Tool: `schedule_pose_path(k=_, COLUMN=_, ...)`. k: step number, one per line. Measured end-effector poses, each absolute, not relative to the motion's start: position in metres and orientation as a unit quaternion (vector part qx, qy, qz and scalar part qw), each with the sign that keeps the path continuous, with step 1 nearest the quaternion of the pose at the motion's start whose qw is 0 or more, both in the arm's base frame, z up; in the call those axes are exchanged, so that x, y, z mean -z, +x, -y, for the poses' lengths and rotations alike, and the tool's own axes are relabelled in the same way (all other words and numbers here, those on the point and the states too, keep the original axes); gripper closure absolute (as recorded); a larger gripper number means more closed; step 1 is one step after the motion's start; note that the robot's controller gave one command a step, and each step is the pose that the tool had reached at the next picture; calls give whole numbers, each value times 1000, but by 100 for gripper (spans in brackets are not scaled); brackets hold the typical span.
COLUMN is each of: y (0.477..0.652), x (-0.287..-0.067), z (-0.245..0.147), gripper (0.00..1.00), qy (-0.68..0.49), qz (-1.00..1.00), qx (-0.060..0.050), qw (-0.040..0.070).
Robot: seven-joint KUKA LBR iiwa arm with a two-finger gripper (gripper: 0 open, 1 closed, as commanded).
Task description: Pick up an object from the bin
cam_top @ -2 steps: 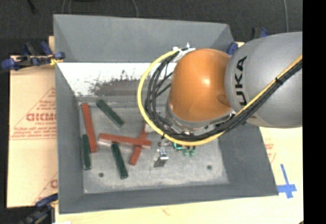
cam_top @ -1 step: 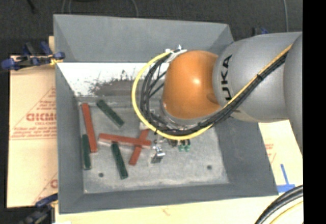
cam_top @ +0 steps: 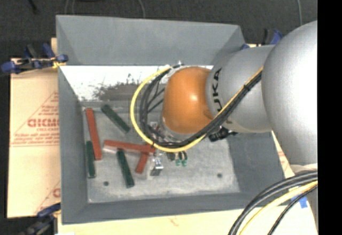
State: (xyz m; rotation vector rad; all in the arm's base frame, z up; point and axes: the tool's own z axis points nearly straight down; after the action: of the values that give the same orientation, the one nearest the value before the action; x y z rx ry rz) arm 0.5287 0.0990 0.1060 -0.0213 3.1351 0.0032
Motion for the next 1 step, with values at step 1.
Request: schedule_pose_path(k=1, y=543, x=-86, z=-89, gripper=0, qy=-2, qz=-1000, qx=0, qw=1)
